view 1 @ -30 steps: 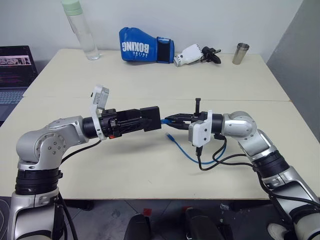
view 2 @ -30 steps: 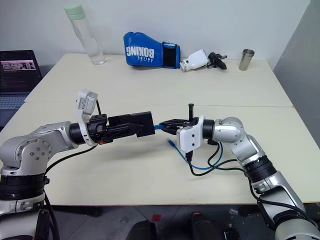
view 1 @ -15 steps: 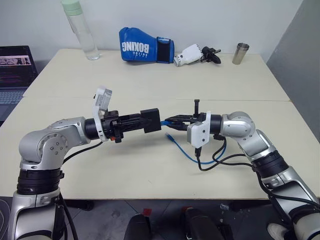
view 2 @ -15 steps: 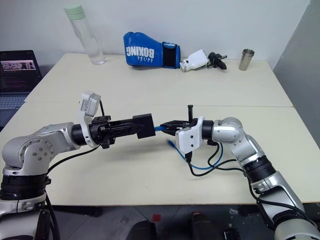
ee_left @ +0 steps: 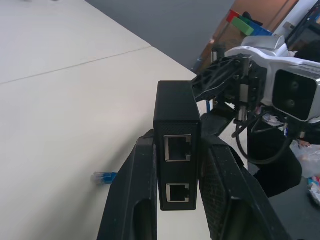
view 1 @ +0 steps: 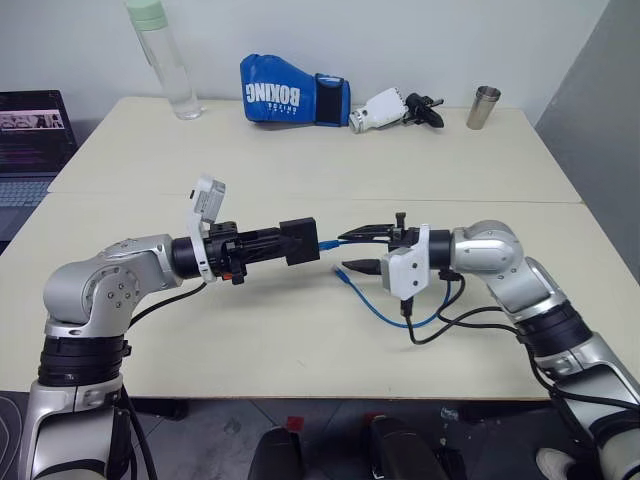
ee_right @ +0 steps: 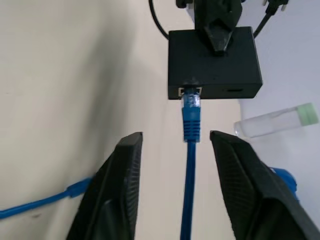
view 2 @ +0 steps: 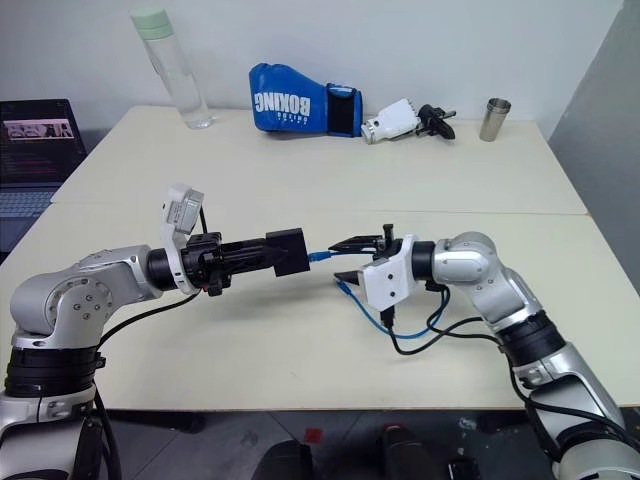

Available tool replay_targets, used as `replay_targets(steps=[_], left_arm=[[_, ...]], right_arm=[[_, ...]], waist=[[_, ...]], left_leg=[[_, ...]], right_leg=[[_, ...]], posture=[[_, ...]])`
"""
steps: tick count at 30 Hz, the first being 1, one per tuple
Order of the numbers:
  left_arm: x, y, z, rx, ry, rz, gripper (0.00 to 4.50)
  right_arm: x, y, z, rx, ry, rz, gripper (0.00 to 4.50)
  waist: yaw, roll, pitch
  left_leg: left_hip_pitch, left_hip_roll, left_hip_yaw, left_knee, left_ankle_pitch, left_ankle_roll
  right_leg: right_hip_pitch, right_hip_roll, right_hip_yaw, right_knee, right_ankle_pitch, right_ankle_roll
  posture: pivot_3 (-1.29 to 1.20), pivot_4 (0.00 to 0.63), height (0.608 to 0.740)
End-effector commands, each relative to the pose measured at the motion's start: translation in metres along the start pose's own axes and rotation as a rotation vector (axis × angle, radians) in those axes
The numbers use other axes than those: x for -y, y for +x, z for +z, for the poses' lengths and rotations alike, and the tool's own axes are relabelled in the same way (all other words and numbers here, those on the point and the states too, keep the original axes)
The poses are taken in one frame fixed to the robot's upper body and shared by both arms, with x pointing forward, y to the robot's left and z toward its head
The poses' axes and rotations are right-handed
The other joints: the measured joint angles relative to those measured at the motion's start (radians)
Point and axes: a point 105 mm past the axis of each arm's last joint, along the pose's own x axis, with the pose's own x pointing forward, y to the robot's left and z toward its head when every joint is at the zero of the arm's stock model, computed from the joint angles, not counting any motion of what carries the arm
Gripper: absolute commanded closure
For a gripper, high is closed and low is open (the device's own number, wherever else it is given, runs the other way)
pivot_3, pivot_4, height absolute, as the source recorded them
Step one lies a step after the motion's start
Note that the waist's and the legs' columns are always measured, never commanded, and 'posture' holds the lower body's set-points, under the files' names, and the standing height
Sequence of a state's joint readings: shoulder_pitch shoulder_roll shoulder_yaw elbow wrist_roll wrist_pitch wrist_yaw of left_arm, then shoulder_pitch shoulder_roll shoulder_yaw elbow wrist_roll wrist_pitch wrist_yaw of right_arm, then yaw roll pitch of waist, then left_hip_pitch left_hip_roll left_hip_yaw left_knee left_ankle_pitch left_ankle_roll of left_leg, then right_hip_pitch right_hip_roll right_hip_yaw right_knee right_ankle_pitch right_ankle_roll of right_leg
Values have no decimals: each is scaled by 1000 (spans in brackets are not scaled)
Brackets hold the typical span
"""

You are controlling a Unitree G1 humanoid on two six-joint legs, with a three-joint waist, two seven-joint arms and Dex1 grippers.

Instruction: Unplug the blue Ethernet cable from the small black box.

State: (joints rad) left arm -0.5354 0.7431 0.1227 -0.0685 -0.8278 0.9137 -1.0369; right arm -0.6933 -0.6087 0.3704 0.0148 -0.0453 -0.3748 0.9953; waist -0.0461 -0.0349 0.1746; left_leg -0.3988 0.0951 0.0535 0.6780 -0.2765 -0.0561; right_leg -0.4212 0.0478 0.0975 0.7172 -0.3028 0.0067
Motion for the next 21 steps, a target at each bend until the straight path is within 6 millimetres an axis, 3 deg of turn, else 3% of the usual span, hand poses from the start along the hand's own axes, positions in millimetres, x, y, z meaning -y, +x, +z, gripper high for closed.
replay_targets(steps=[1,5,11,21], left_arm=[[7,-2,9,-44,127,-34,3708],[10,-1,7,-95,201,-60,3708],[13,-2,6,-146,300,-69,3708],[23,3,13,-136,355,-105,3708]], right_arm=[[20,-15,18,62,309,-25,2214],[29,-15,26,89,552,-7,2214],[21,-5,25,12,869,104,2214],[28,22,21,-12,980,175,2214]], waist=[[3,0,0],[2,0,0],[10,0,0],[13,0,0]], left_leg=[[0,0,0,0,0,0],[1,0,0,0,0,1],[0,0,1,0,-2,3],[-1,0,1,0,-2,4]], right_leg=[[0,0,0,0,0,0],[0,0,0,1,0,0],[-1,0,0,0,0,0],[-2,1,0,0,0,0]], posture=[[0,150,740],[0,150,740],[0,150,740],[0,150,740]])
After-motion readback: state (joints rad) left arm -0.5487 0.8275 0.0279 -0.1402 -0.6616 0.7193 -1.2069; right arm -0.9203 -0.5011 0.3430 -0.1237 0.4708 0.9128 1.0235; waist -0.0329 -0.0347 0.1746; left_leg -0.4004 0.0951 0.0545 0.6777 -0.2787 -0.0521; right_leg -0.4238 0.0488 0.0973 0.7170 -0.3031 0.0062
